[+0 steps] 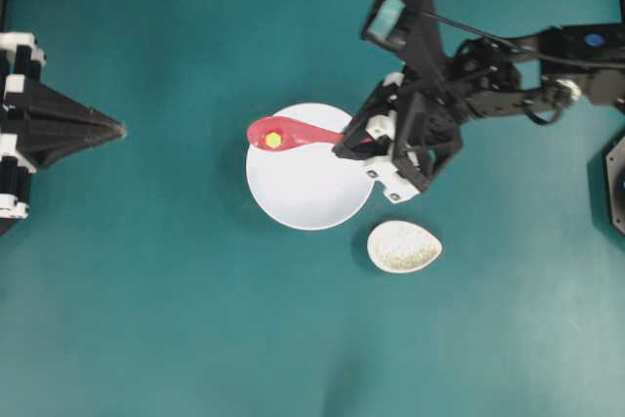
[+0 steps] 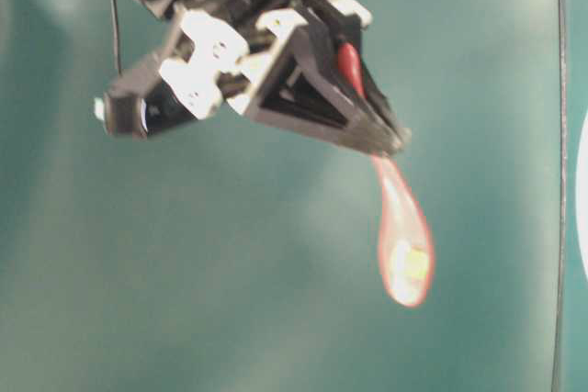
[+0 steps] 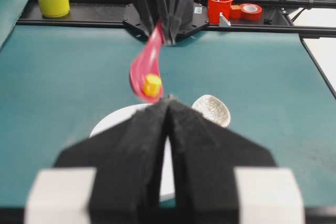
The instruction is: Scoop the yellow hexagonal prism block from the bowl with a spoon using the right arm.
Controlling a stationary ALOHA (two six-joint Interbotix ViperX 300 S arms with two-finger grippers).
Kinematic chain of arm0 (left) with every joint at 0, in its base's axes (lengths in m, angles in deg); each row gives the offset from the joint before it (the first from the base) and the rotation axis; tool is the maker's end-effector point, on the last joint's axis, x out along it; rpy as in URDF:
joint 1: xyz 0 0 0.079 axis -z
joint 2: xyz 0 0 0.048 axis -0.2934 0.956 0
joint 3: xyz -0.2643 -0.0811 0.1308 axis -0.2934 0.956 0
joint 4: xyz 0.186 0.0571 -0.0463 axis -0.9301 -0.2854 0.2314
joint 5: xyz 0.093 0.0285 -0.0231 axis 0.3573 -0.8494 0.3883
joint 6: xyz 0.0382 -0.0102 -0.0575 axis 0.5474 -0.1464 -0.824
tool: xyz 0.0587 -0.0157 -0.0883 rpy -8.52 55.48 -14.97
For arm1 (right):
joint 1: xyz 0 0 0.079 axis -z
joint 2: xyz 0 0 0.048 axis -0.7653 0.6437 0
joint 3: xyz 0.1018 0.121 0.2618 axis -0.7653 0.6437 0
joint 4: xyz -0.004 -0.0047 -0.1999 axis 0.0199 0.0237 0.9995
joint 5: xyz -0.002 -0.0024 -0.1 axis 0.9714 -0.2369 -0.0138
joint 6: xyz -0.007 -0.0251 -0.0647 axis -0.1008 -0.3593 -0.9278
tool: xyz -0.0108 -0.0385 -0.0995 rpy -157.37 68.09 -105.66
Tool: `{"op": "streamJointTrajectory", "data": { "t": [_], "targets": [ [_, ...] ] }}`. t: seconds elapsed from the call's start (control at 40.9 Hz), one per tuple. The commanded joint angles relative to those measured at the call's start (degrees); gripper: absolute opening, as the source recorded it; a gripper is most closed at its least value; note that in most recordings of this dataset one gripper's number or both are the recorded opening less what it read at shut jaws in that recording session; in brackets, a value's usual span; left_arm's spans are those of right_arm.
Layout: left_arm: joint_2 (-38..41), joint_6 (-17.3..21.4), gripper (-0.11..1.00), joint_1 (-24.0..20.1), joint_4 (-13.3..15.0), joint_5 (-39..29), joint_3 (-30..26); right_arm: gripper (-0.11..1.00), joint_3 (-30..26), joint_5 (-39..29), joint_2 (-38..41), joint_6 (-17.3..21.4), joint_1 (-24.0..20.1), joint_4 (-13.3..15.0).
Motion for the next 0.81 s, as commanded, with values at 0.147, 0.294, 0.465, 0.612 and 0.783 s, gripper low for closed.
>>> {"op": "streamJointTrajectory", "data": {
  "t": [0.147, 0.294, 0.465, 0.612, 0.783],
  "targets": [
    [0.1, -0.5, -0.01, 0.1, -0.1, 0.3, -1.7, 0.1, 2.6, 3.5, -5.0, 0.2, -0.1, 0.0],
    [0.1, -0.6, -0.01, 0.1, -0.2, 0.4, -1.7, 0.1, 3.8, 3.8, -6.3, 0.1, 0.3, 0.3],
    [0.0, -0.6, -0.01, 0.1, -0.1, 0.4, -1.7, 0.09, 4.1, 3.8, -6.7, -0.1, 0.4, 1.4],
    [0.0, -0.6, -0.01, 0.1, -0.2, 0.4, -1.7, 0.09, 4.1, 3.8, -6.7, -0.4, 0.4, 2.7],
    [0.0, -0.6, -0.01, 0.1, -0.2, 0.4, -1.7, 0.09, 4.1, 3.8, -6.7, -0.4, 0.4, 3.4]
  ]
}}
